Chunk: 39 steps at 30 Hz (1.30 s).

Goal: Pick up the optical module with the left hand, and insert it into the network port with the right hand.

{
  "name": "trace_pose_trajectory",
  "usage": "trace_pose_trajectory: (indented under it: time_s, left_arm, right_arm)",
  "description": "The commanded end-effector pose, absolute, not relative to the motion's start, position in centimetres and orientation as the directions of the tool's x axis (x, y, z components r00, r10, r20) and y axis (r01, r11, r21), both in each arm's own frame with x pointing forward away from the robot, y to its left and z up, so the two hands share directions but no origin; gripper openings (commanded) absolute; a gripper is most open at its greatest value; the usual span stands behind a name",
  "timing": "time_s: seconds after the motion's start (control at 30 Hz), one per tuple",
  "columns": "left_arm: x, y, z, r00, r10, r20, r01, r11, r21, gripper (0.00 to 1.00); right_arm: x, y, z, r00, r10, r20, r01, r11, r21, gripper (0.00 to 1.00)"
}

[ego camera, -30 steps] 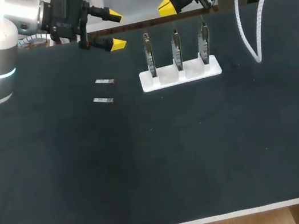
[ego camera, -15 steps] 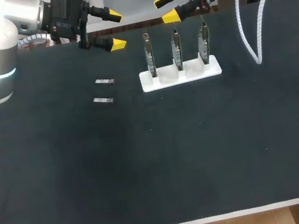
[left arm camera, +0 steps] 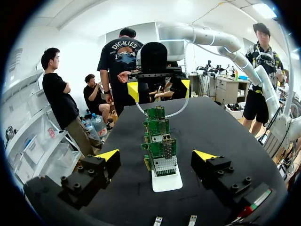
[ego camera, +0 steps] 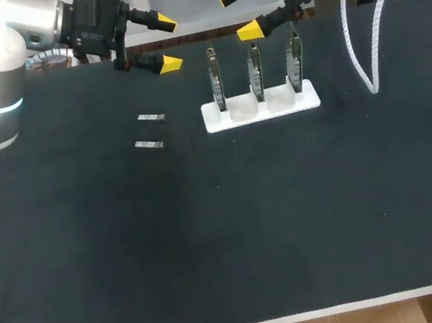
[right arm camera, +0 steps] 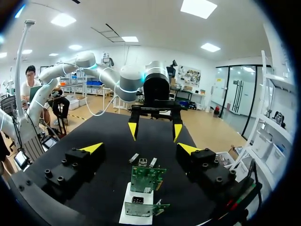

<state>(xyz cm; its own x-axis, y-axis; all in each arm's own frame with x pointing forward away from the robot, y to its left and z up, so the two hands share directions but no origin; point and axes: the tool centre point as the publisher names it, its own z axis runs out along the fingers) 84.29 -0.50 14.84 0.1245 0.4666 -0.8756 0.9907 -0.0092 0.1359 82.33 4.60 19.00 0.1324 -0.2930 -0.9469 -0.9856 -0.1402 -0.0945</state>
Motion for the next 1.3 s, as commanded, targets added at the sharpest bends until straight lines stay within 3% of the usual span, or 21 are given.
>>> trace_pose_trajectory:
  time_s: [0.03,1.0,1.3]
  left_arm:
    - [84.4,-0.5,14.8,0.127,0.468,-0.875,0.991,-0.013,0.137,1.0]
    - [84.4,-0.5,14.8,0.127,0.468,-0.875,0.991,-0.013,0.137,1.0]
    - [84.4,-0.5,14.8,0.127,0.468,-0.875,0.991,-0.013,0.137,1.0]
  right_arm:
    - [81.7,4.5,19.1,0.135,-0.296,-0.946,-0.987,-0.123,-0.102,1.0]
    - [81.0,-1.0,16.6,0.067,-0.389,-0.919,-0.997,0.0,-0.073,1.0]
    - [82.1,-0.6,17.0,0.092,-0.385,-0.918,-0.996,-0.019,-0.092,1.0]
